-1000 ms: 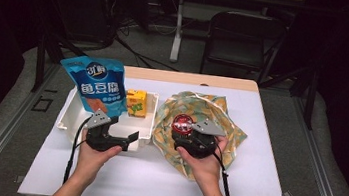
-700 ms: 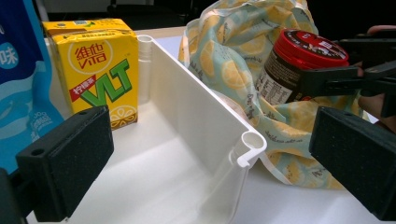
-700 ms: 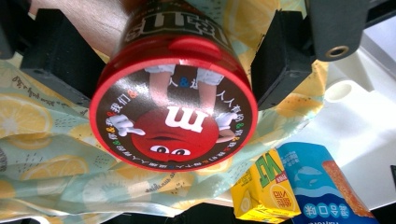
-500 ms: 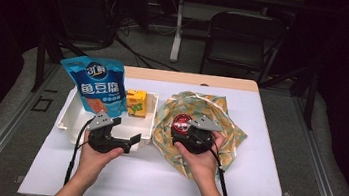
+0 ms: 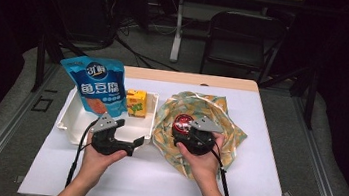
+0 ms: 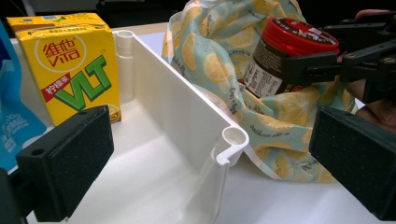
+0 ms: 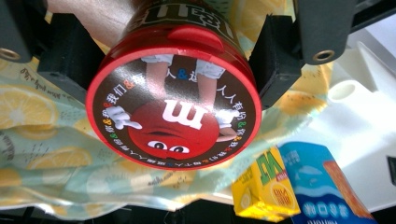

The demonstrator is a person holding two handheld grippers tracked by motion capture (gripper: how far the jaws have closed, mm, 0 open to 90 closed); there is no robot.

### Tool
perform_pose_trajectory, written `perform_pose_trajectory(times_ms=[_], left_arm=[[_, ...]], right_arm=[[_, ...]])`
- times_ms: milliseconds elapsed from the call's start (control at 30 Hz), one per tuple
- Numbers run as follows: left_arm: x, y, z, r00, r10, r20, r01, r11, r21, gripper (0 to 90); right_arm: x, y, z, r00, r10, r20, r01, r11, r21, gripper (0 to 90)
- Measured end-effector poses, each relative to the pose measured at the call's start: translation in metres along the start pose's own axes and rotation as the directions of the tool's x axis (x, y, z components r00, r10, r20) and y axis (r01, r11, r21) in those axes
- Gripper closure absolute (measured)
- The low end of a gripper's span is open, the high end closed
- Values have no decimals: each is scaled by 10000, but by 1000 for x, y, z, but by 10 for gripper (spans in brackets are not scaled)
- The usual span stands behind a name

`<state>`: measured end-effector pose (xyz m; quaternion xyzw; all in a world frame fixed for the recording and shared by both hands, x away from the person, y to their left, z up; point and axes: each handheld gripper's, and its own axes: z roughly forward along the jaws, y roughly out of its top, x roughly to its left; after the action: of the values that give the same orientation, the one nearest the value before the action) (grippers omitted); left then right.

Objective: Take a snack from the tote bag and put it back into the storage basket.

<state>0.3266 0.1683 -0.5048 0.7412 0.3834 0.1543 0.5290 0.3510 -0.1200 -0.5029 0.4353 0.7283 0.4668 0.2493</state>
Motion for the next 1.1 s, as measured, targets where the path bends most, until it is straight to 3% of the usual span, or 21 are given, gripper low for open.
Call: perform_pose_trajectory(times_ms=[467,533,633,667,833,867,967,1000,1033,1100], left_arm=[[-16,2,2,9977,472,494,-466,9988,-134,2],[-20,2,3,9978,524,412,-514,9984,-255,2],[-25,3,4,9953,646,728,-627,9976,-278,4],[-27,3,4,9956,711,615,-691,9970,-341,4],[-37,2,8,9883,1078,1081,-1055,9941,-265,7],[-39,2,9,9888,1131,977,-1109,9934,-285,7],[-43,2,10,9825,1295,1335,-1268,9915,-290,11],[-46,2,10,9838,1350,1180,-1316,9907,-358,12],[-46,2,10,9798,1416,1413,-1382,9898,-338,16],[-50,2,11,9792,1525,1336,-1483,9881,-412,21]], right_arm=[[3,23,-26,9980,36,-629,-67,9988,-491,251],[5,24,-29,9975,16,-706,-53,9986,-519,252],[8,26,-34,9966,-17,-821,-32,9982,-598,252],[9,27,-35,9961,-48,-877,-8,9980,-631,252],[18,29,-41,9930,-108,-1177,31,9978,-657,252],[20,30,-42,9925,-129,-1217,42,9974,-714,252],[26,30,-45,9909,-223,-1327,128,9973,-720,252],[27,30,-45,9901,-297,-1368,206,9975,-680,252],[29,30,-46,9894,-304,-1422,208,9975,-682,252],[32,31,-47,9876,-350,-1528,250,9975,-668,252]])
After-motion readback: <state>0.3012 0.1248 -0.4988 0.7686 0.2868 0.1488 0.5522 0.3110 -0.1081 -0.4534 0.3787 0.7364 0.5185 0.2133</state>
